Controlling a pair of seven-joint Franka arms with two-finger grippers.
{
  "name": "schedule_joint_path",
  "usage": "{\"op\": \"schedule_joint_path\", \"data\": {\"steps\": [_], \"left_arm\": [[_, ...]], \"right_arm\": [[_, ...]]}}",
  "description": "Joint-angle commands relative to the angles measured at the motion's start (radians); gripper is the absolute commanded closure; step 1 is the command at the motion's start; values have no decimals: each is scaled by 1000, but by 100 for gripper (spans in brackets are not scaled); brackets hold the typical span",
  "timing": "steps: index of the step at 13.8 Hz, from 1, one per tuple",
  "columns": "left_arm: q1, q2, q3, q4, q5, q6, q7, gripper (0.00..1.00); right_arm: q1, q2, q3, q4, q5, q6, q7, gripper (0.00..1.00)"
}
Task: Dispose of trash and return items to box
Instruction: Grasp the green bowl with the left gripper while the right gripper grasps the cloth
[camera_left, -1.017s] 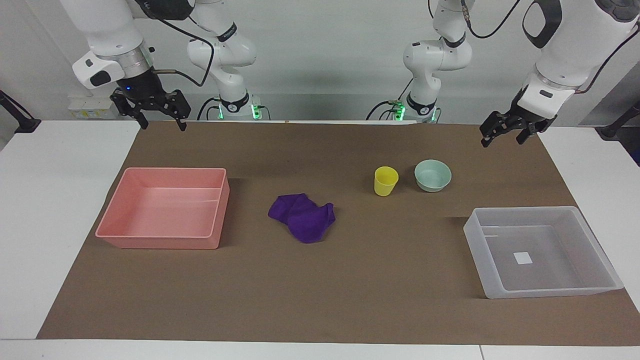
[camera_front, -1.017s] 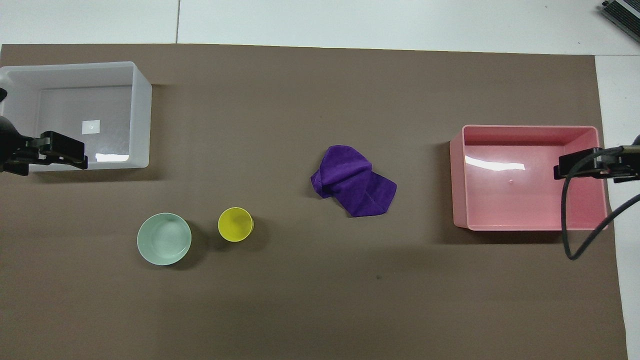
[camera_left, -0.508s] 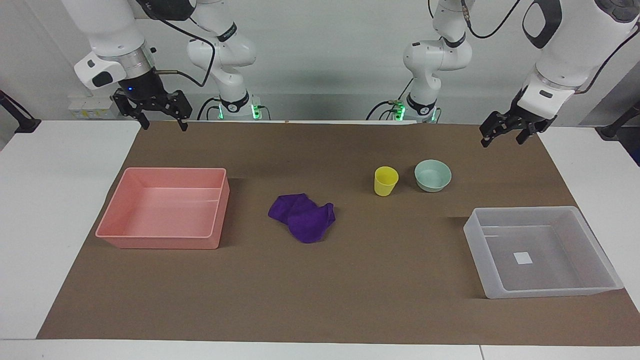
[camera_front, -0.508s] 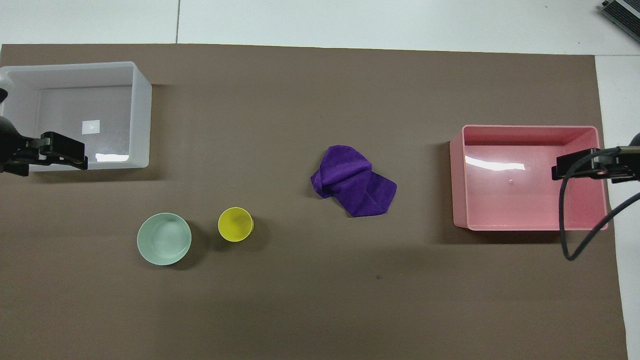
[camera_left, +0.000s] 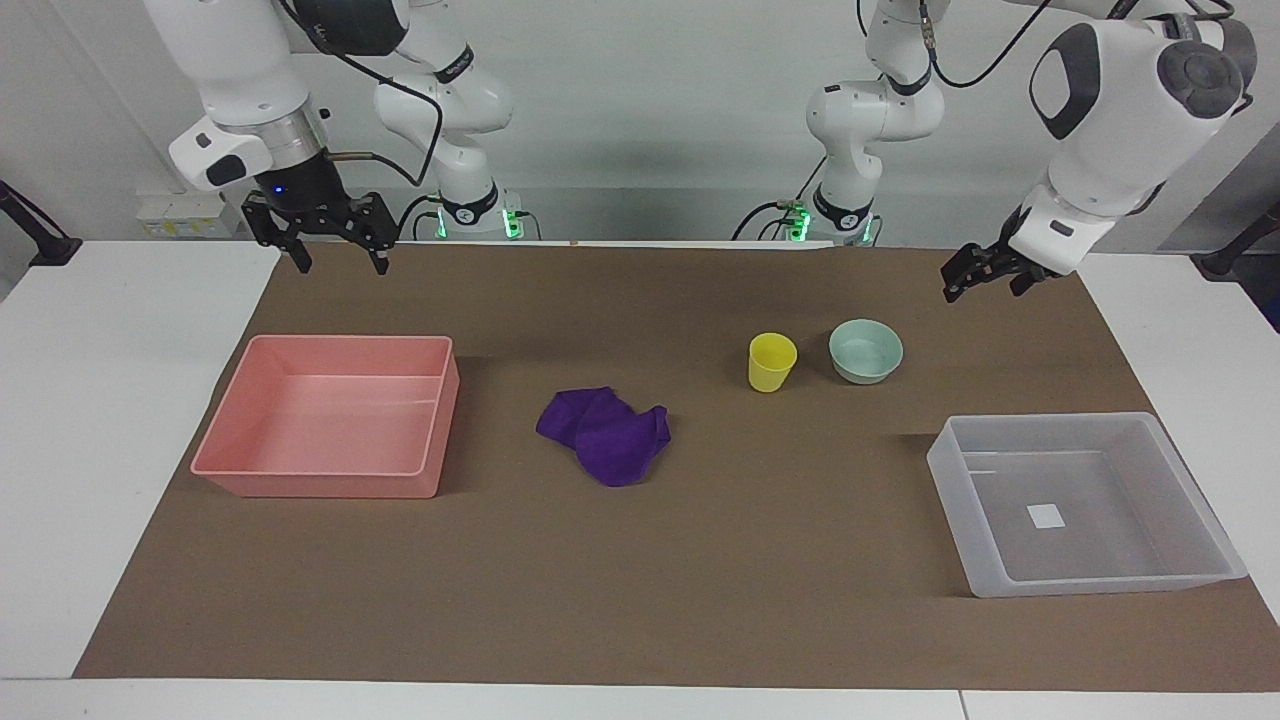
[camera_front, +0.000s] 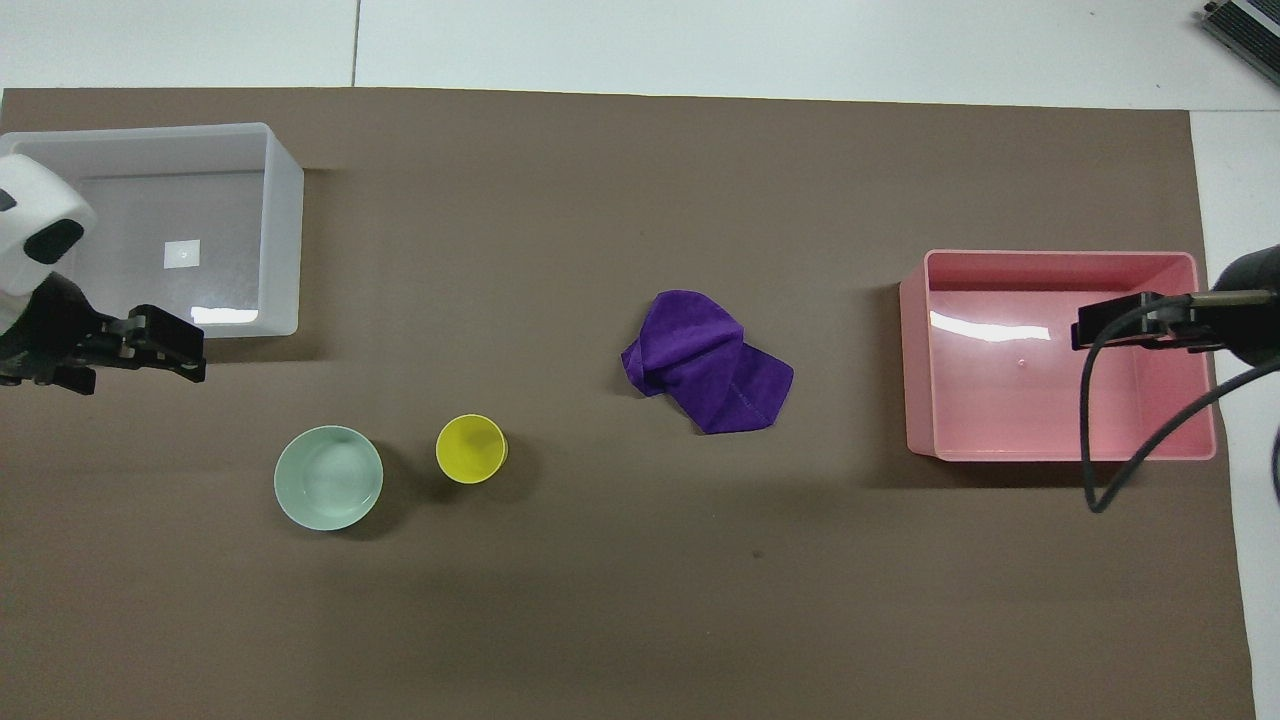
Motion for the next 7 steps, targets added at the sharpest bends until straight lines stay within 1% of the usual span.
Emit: {"op": "schedule_joint_path", "data": {"steps": [1,3,4,5,7], "left_arm": [[-6,-77,2,-189,12,122,13,0],[-6,-162,0,-396,12,282,14,0],[-9,-183,2,-487,10,367,14,0],[-13,-184,2,-547,10,434,14,0],[-15,-171,0,-642,10,572,13,0]], "right_arm": [[59,-8,7,-62,9,75,77,0],[116,42,7,-76,9,155,140,0],[148,74,7,-95,9,215,180,0],[180,104,7,-118,9,282,215,0],[231,171,7,-131,10,377,257,0]]}}
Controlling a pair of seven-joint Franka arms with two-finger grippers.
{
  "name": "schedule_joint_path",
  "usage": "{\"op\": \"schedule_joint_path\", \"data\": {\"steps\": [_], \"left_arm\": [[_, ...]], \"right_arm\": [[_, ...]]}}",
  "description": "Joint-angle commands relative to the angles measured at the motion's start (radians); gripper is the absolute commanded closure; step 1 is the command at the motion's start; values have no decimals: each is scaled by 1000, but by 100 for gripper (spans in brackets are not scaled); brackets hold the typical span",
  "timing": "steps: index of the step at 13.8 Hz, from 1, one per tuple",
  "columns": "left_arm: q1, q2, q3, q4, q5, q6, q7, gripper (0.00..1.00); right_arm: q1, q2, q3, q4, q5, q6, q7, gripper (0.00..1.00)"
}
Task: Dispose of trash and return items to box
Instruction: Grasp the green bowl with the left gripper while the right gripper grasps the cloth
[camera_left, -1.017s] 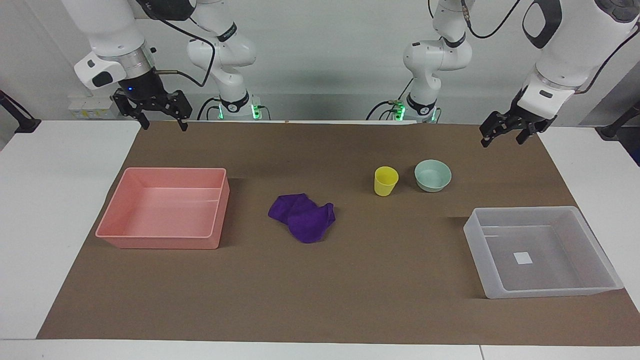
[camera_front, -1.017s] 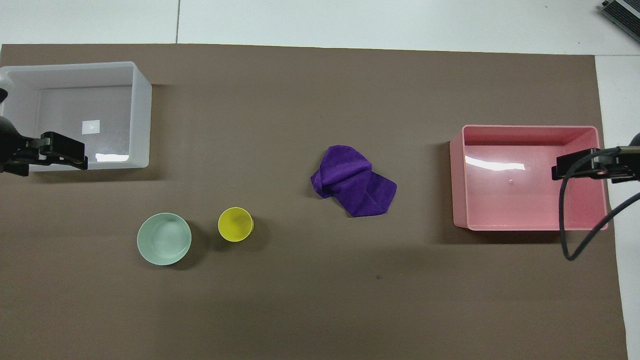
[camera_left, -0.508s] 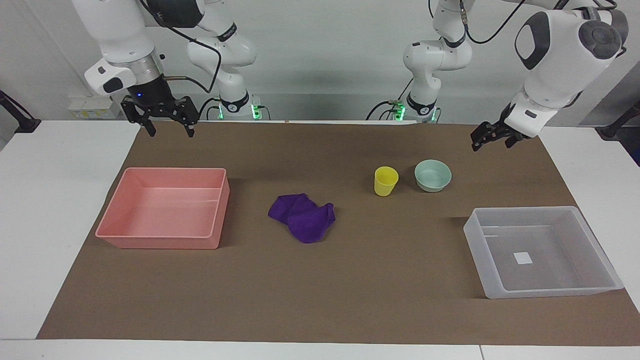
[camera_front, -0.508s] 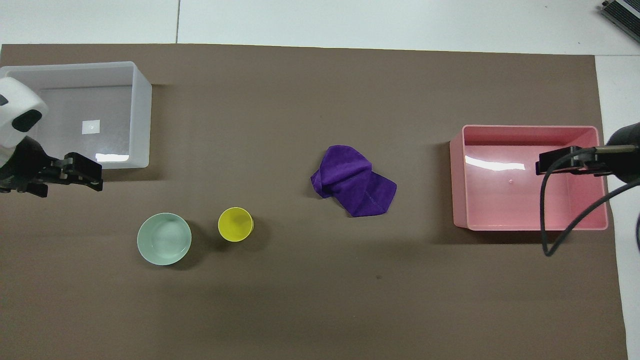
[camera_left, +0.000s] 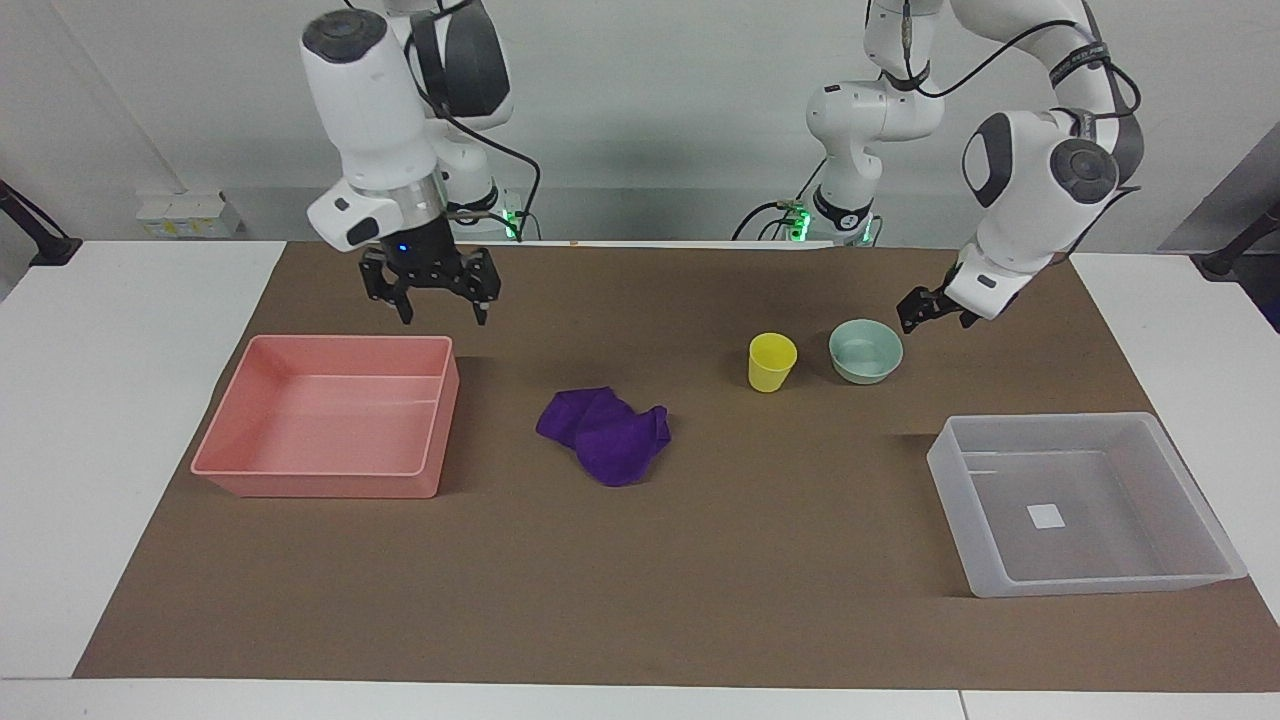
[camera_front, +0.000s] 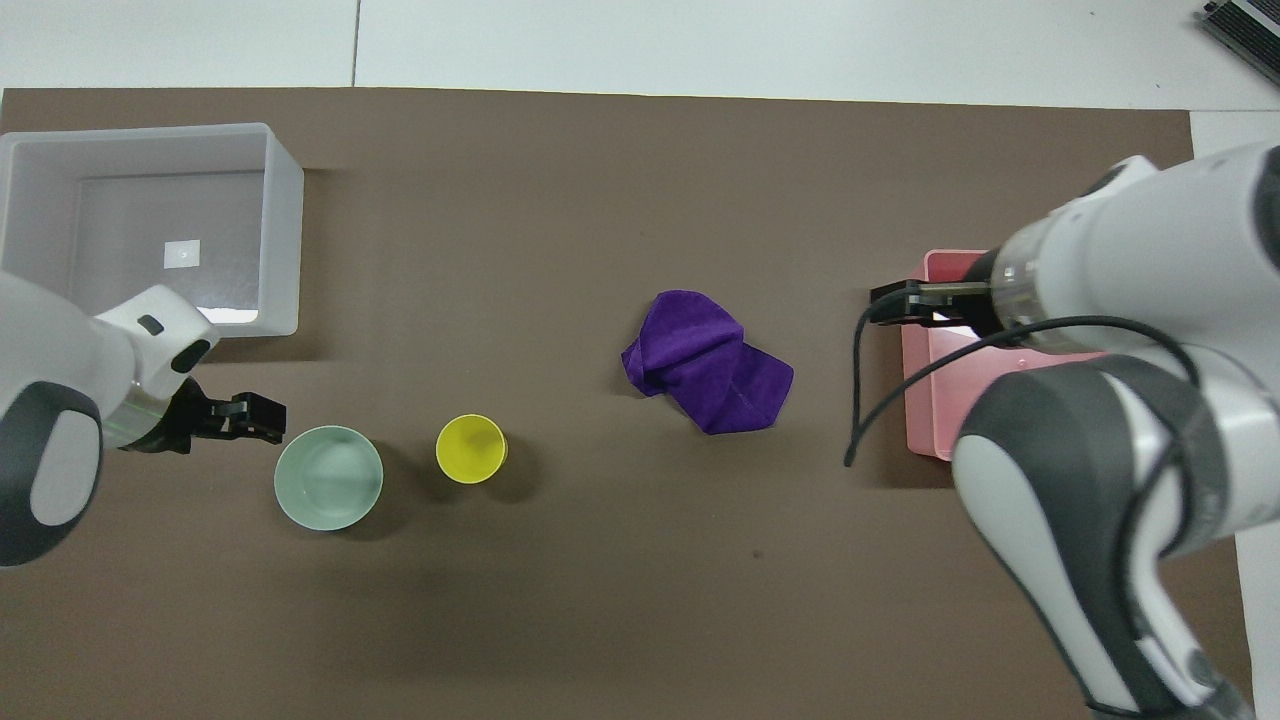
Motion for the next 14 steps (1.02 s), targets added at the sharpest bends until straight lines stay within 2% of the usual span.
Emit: {"op": "schedule_joint_path", "data": {"steps": [1,3,5,6,8,9,10,11,14], "left_arm": [[-14,-45,6,-191,10,201,9,0],[-26,-45,6,-279,10,320,8,0],[-34,-27,6,-295,9,336,6,0],[-36,-24,6,-293,9,334,6,8],[-40,-18,6,-293,9,333,5,58],[-40,-10,6,-290,9,331,3,75],[-42,-2,6,-290,7,329,3,86],[-42,8,6,-289,7,328,3,97],[-39,10,6,-275,6,311,2,100]], "right_arm": [[58,93,-1,-12,16,127,68,0],[122,173,0,-12,18,234,121,0],[167,239,-1,-12,18,329,150,0],[182,264,-1,-11,18,357,164,0],[213,310,-1,-11,18,417,181,0],[230,337,-1,-11,19,449,195,0],[231,348,-1,-12,18,462,197,0],[231,359,-1,-14,18,463,188,0],[242,377,-1,-38,18,509,174,0]]}}
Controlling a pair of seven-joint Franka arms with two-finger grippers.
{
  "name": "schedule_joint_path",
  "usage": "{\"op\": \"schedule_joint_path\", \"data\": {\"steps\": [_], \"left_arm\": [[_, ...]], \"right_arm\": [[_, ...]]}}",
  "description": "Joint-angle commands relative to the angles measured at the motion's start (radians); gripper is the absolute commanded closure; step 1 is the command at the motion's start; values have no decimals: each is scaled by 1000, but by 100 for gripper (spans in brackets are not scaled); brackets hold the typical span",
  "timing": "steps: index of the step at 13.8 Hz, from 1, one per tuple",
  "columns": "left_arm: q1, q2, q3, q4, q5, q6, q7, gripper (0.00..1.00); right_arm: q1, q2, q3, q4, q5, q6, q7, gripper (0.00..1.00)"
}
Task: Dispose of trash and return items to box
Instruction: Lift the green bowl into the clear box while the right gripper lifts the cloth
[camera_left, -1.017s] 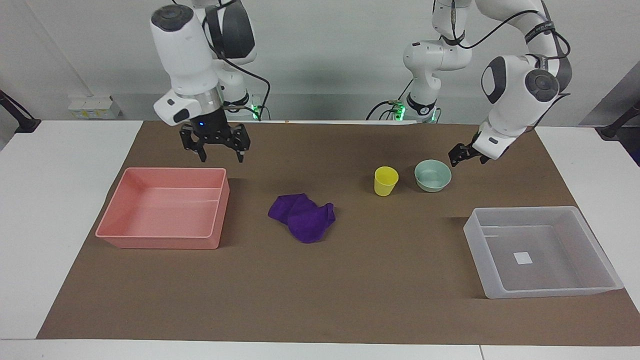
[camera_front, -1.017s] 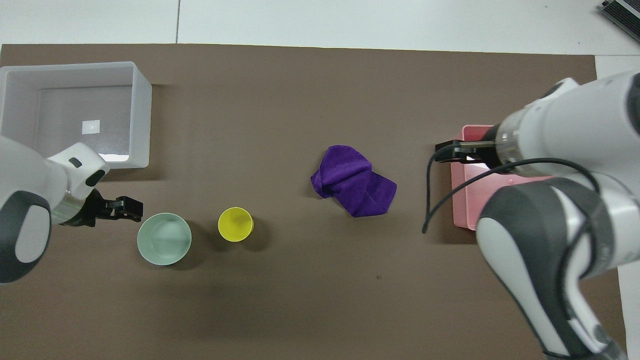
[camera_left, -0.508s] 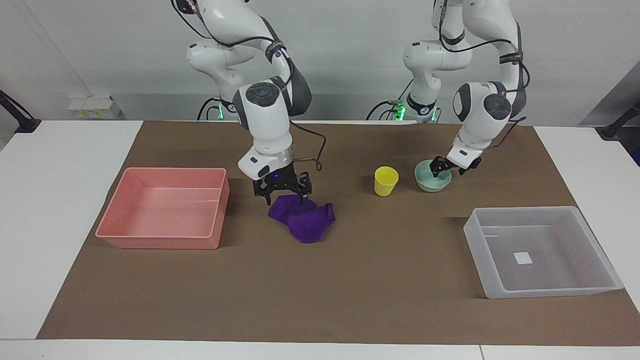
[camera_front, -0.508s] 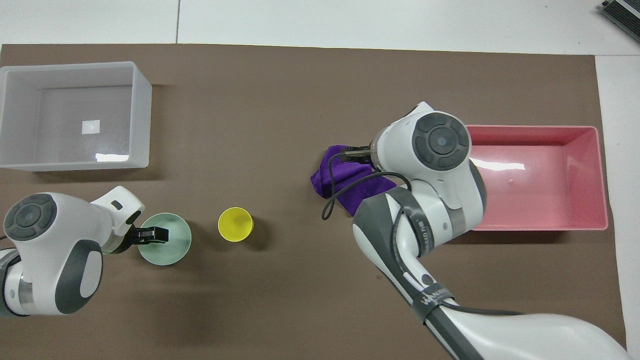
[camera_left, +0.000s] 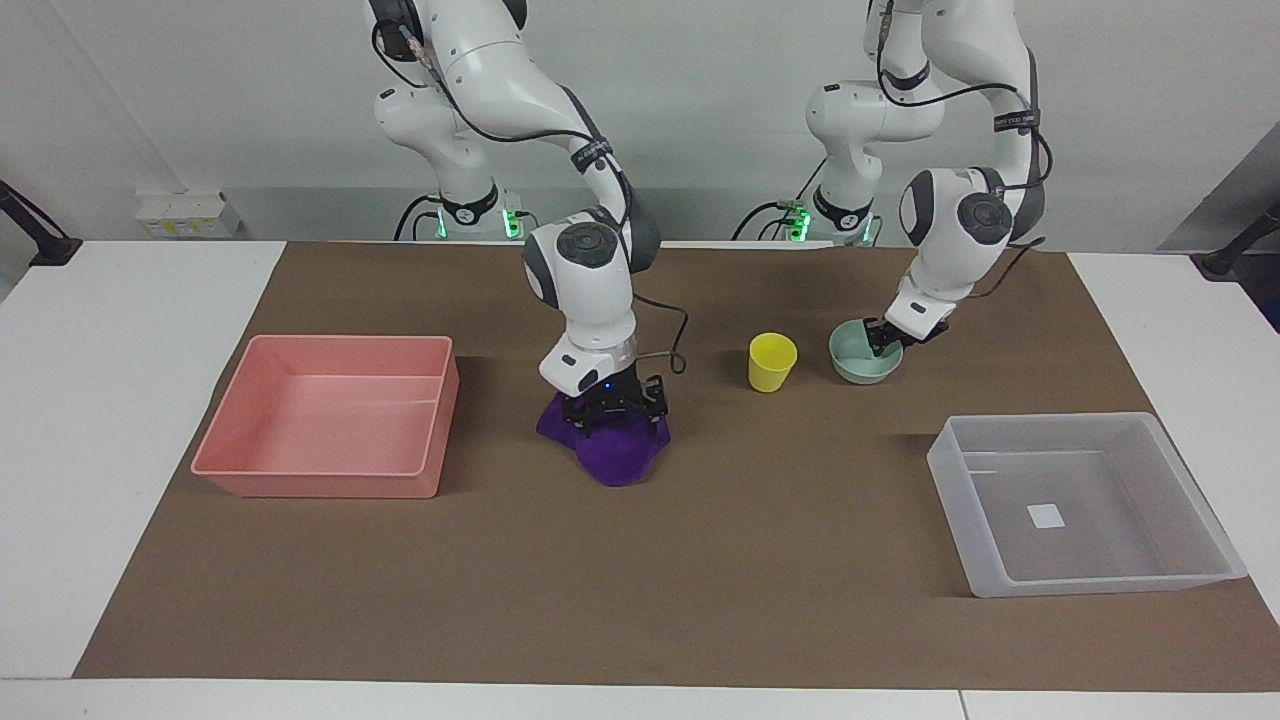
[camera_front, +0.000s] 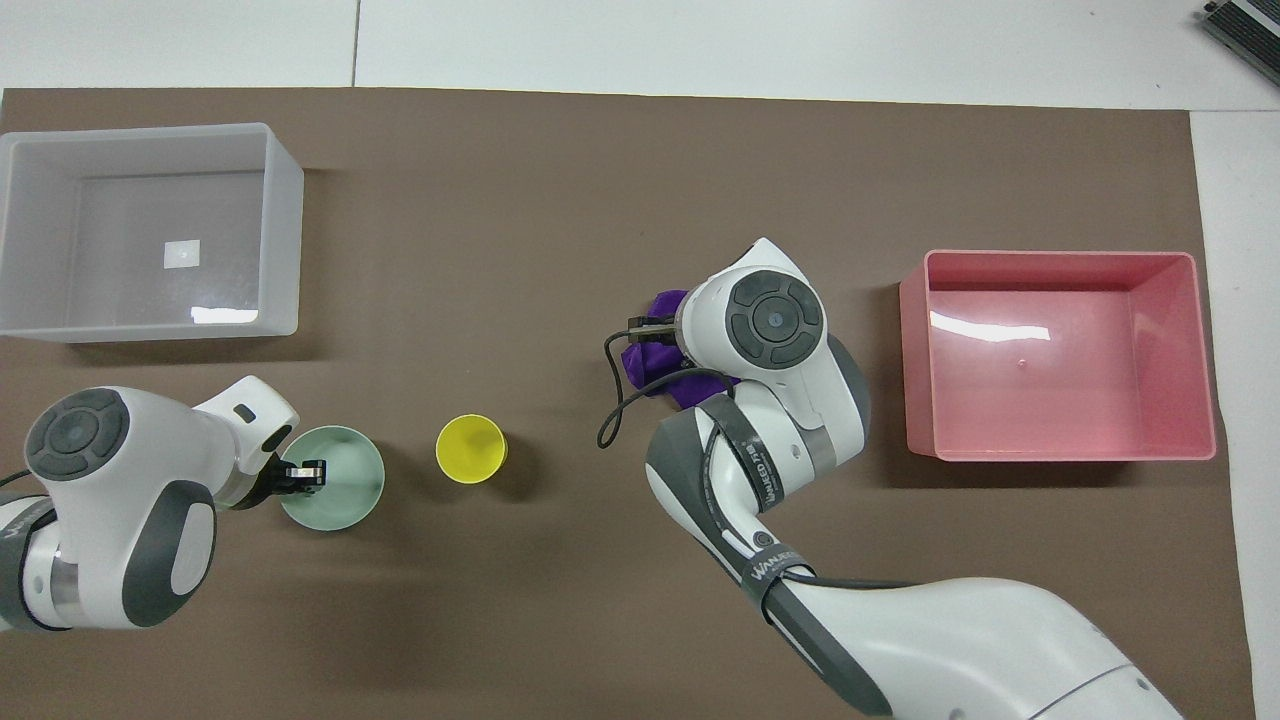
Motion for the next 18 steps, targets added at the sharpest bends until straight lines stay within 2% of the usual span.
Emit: {"op": "schedule_joint_path", "data": {"steps": [1,4,5,7,8,11,13,16,18], "left_arm": [[-10,0,10,20,4,-25,-1,100],[-1,1,11,129,-16,-170,2,100],[2,1,13,178,-22,-231,4,100],[8,3,20,286,-30,-348,5,100],[10,9,25,346,-50,-406,5,100],[85,88,25,602,-76,-577,10,100],[151,182,25,777,-79,-643,25,100],[246,330,24,958,-80,-629,35,100],[274,447,25,1072,-80,-568,35,100]], "right_arm": [[5,1,-4,-36,17,35,-32,0],[6,-5,-4,-87,17,64,-40,0],[8,-10,-4,-105,17,65,-40,24],[8,-17,-4,-121,3,59,-42,90],[11,-19,-4,-122,3,50,-40,100],[12,-26,-10,-109,-20,-37,-28,100],[11,-77,-13,-105,-78,-112,18,100],[-6,-172,-17,-78,-94,-239,32,100],[-34,-223,-17,-26,-94,-342,30,100]]}}
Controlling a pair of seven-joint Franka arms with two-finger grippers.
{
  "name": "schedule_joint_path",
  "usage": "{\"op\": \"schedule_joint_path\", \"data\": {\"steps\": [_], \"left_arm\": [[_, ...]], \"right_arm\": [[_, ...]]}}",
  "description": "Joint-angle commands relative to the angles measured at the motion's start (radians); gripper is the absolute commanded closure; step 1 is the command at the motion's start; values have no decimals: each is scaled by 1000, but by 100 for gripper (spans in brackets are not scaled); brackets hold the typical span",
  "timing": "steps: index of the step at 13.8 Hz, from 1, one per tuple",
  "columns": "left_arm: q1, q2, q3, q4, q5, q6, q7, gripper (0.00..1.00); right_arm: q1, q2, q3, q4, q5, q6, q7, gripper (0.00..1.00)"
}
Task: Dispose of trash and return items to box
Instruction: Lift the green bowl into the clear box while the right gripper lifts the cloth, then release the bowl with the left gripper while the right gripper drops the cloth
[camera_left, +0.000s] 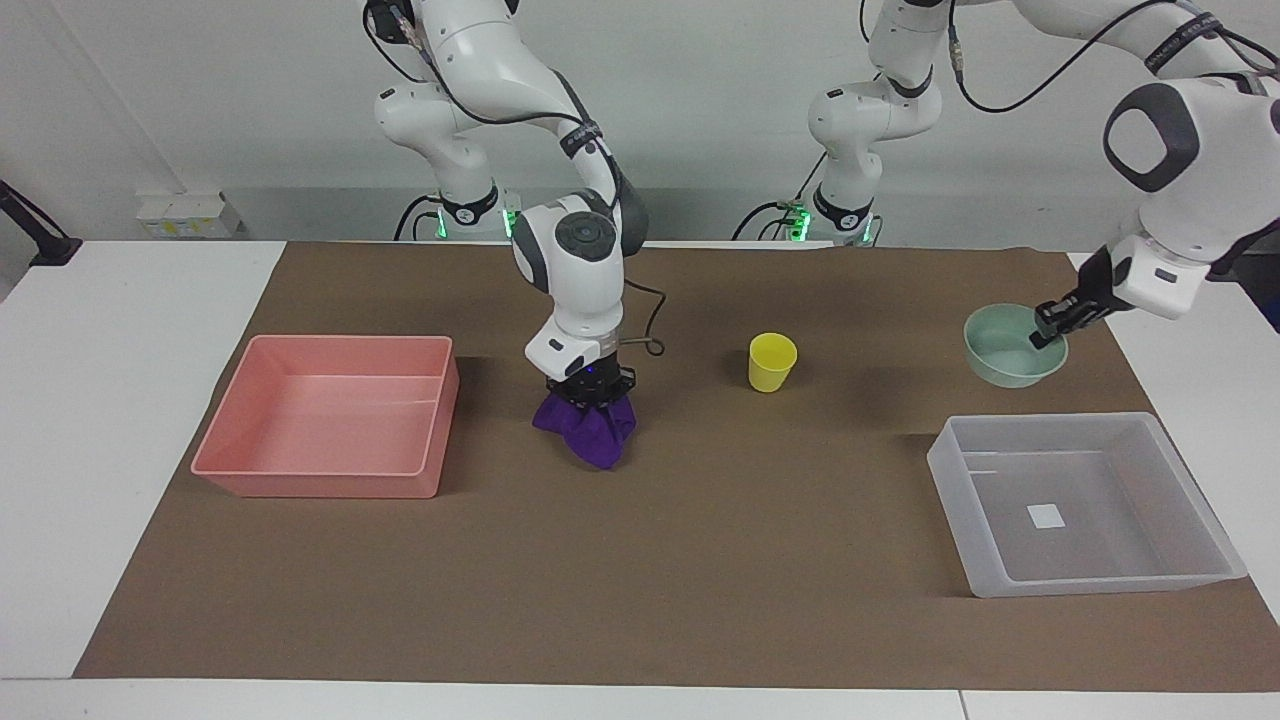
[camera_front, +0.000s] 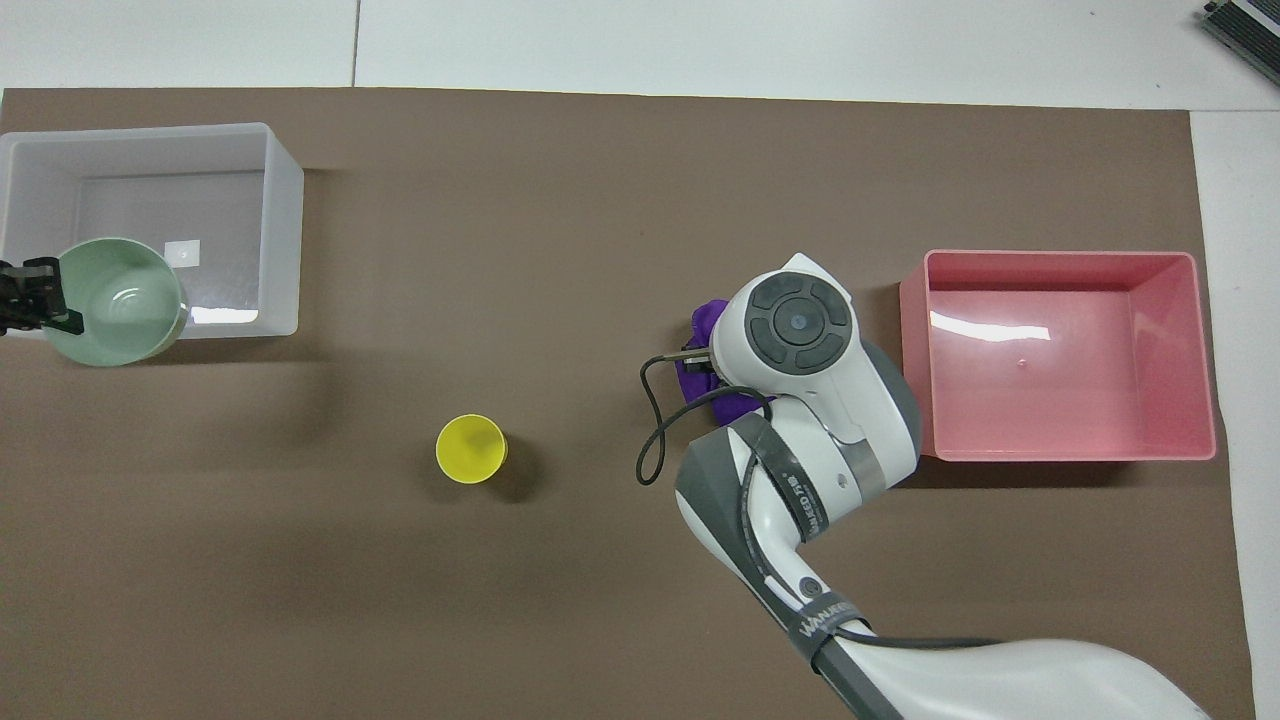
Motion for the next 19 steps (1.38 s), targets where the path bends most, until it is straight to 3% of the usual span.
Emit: {"op": "schedule_joint_path", "data": {"steps": [1,4,7,10,12,13,14,15,19], "left_arm": [[33,192,-10,175,-18,82,6,100],[58,289,-10,174,-17,242,35,100],[61,341,-10,171,-15,328,55,100],[59,404,-10,168,-14,337,75,100],[61,427,-10,168,-15,344,92,100],[59,427,-10,168,-14,353,95,94],[56,427,-10,168,-11,354,103,57],[52,427,-10,168,-9,360,107,1],[50,380,-10,178,-9,344,106,0]], "right_arm": [[-46,-83,9,59,-24,-132,20,100],[-104,-155,9,124,-25,-263,-3,100],[-226,-226,6,124,-27,-324,-171,100],[-376,-229,8,93,-33,-304,-395,100],[-476,-224,8,26,-33,-217,-550,100],[-511,-214,6,-3,-38,-173,-604,100],[-537,-202,8,-29,-50,-136,-651,100],[-559,-189,8,-57,-53,-101,-694,100],[-585,-140,8,-178,-58,74,-742,100]]}}
